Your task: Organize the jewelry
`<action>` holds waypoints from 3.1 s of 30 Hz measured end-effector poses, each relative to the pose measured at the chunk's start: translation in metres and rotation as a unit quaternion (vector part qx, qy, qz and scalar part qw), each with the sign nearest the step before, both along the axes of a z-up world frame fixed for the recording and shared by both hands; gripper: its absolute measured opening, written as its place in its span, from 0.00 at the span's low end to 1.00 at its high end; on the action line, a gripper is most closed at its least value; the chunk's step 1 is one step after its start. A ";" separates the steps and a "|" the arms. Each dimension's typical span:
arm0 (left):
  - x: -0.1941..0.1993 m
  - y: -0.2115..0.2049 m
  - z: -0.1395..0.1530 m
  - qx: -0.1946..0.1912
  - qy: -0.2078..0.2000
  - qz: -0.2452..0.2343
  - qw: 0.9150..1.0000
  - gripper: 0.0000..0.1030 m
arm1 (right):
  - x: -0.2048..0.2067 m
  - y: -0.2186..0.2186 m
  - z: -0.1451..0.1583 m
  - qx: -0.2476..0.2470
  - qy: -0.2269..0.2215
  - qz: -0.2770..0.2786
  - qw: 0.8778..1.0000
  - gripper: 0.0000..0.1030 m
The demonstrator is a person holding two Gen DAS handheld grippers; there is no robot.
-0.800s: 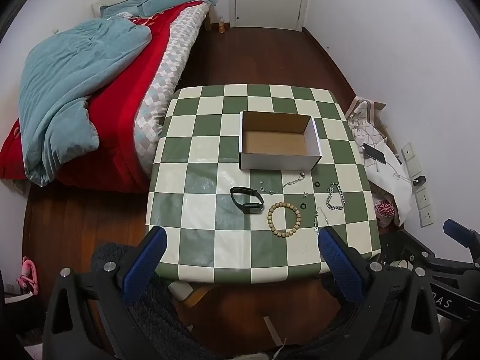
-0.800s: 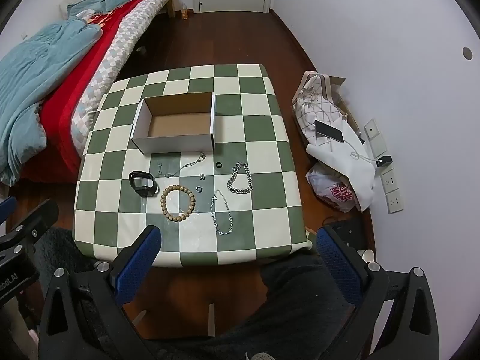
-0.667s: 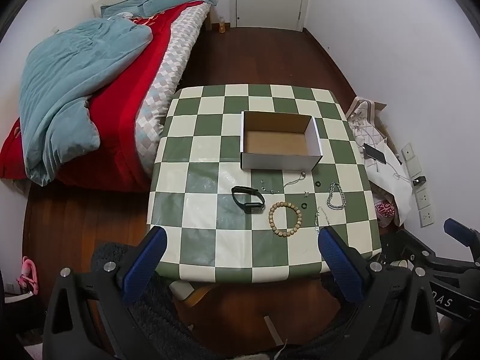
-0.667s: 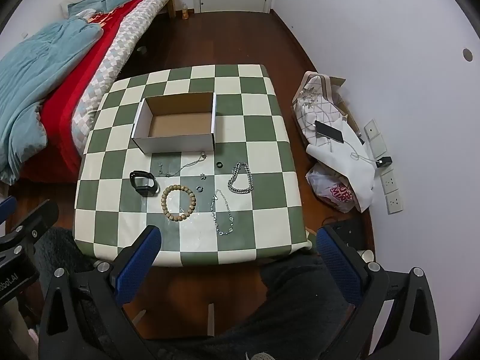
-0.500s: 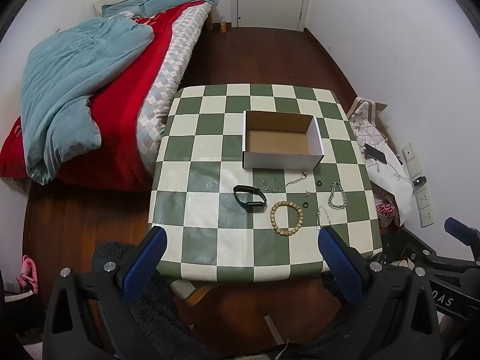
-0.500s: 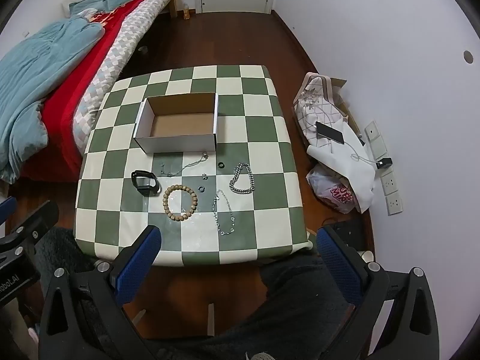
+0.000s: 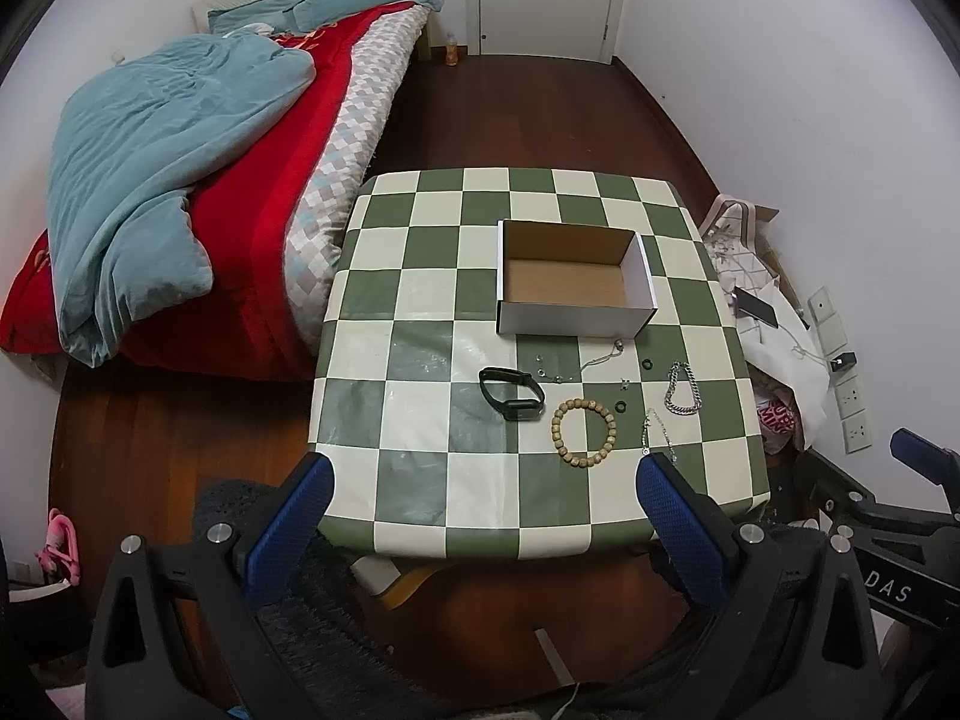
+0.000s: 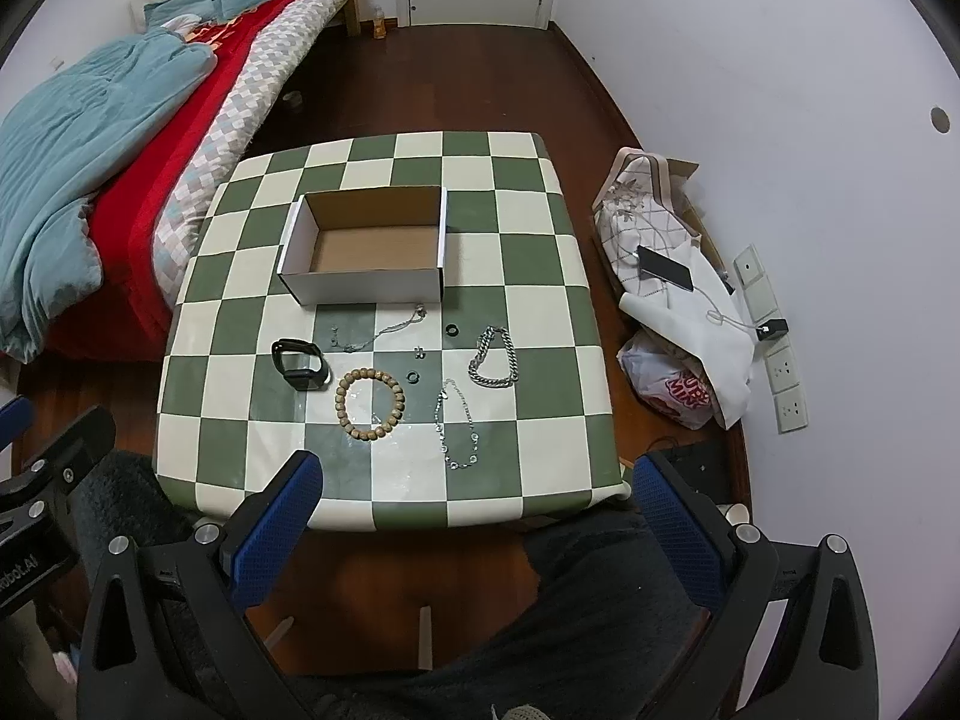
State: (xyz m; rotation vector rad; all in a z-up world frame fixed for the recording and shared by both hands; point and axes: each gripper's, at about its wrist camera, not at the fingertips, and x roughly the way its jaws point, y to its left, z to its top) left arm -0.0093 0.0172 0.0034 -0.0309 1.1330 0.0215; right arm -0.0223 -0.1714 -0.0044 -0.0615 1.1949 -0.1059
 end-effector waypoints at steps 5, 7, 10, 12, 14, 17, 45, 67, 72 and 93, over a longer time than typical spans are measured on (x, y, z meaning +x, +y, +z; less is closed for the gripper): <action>0.000 0.001 0.001 -0.001 -0.001 0.000 1.000 1.00 | -0.002 0.005 0.003 0.000 -0.001 -0.001 1.000 1.00; 0.001 0.000 0.001 0.000 -0.001 -0.002 1.000 1.00 | -0.002 0.006 0.004 -0.001 -0.001 -0.001 1.000 1.00; 0.000 0.001 0.003 0.000 -0.001 -0.002 1.000 1.00 | -0.002 0.005 0.004 -0.001 -0.001 0.000 1.000 1.00; 0.001 0.000 0.003 0.000 -0.001 -0.001 1.000 1.00 | -0.002 0.005 0.005 -0.001 -0.001 -0.001 1.000 1.00; 0.000 0.001 0.004 0.001 -0.001 -0.001 1.000 1.00 | -0.003 0.006 0.006 -0.001 0.000 0.000 1.000 1.00; 0.000 0.002 0.004 0.000 -0.001 -0.001 1.000 1.00 | -0.004 0.002 0.006 -0.001 -0.002 0.001 1.000 1.00; -0.003 -0.002 0.022 0.003 -0.013 -0.002 1.000 1.00 | -0.004 0.005 0.032 0.001 -0.013 0.005 1.000 1.00; -0.007 0.000 0.023 0.000 -0.017 -0.001 1.000 1.00 | -0.004 0.009 0.039 0.000 -0.018 0.006 1.000 1.00; -0.007 -0.001 0.023 0.002 -0.017 0.000 1.000 1.00 | -0.002 0.009 0.040 0.001 -0.021 0.002 1.000 1.00; 0.088 0.020 -0.133 0.155 0.027 0.057 0.986 1.00 | 0.073 -0.068 -0.141 0.053 0.045 -0.102 0.992 0.72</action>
